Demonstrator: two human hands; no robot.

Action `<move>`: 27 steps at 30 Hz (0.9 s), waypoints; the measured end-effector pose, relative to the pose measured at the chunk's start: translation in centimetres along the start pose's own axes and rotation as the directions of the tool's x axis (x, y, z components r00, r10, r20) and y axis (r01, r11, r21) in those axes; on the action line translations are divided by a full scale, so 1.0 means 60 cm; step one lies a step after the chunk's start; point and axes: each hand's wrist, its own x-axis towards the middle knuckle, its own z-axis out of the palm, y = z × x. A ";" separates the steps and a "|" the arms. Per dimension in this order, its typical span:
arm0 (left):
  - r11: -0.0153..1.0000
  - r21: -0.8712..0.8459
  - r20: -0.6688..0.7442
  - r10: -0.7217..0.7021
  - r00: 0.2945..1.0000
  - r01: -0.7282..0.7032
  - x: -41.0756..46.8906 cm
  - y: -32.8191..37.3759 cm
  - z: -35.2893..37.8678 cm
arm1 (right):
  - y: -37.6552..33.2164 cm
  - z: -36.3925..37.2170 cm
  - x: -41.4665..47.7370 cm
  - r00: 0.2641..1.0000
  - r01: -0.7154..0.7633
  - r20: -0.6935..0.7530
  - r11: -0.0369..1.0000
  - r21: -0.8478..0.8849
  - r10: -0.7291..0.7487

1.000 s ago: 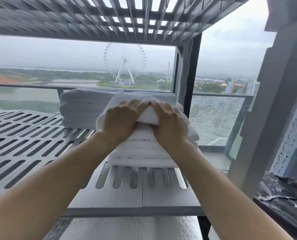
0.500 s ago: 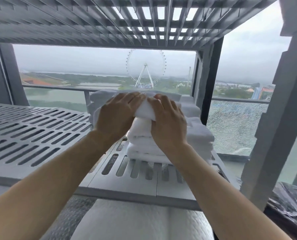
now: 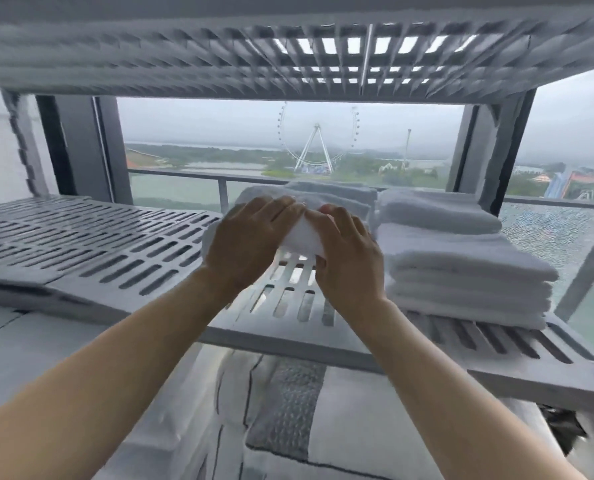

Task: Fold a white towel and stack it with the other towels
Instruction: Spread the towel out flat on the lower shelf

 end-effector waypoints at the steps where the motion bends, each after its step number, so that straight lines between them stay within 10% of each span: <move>1: 1.000 0.009 0.031 0.016 0.999 -0.016 -0.014 -0.022 -0.001 | -0.021 0.014 -0.003 0.999 -0.022 0.050 1.000 0.013 0.021; 12: 0.999 0.023 0.397 -0.049 0.916 0.043 -0.170 -0.185 0.027 | -0.165 0.166 -0.034 0.938 -0.110 0.339 0.990 0.082 0.076; 27: 0.989 0.130 0.436 -0.117 0.892 0.067 -0.177 -0.472 0.090 | -0.262 0.397 0.129 0.868 -0.084 0.495 0.993 0.082 0.032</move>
